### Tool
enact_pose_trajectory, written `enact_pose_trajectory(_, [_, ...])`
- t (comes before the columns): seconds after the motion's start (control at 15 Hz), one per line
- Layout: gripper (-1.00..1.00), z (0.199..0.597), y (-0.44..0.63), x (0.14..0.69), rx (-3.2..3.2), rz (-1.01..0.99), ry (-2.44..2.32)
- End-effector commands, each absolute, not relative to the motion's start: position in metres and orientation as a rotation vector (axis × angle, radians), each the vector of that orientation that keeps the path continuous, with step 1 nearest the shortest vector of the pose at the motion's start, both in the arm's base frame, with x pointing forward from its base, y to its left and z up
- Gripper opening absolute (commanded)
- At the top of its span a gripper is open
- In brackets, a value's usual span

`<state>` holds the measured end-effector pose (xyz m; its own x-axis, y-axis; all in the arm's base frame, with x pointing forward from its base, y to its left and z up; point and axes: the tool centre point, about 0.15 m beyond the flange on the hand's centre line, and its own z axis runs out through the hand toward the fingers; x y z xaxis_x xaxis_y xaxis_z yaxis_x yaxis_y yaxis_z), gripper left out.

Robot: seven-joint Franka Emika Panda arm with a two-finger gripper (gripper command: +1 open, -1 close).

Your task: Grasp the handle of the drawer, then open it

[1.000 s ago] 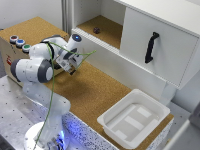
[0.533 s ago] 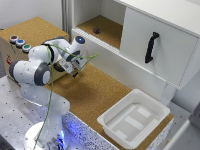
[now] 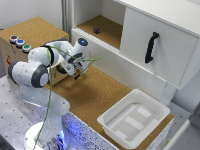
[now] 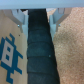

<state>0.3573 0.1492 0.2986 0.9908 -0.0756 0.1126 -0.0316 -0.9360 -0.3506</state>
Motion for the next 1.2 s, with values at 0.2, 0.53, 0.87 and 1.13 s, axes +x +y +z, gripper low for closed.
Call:
enact_pose_trajectory(0.2, [-1.00, 0.282, 0.091, 0.378, -2.778, -0.177, 0.136])
enact_pose_trajectory(0.53, [1.00, 0.283, 0.104, 0.380, -2.799, -0.084, 0.013])
enact_pose_trajectory(0.87, [1.00, 0.295, 0.113, 0.379, -2.815, -0.083, -0.042])
enact_pose_trajectory(1.13, [1.00, 0.307, 0.121, 0.378, -2.827, -0.105, -0.057])
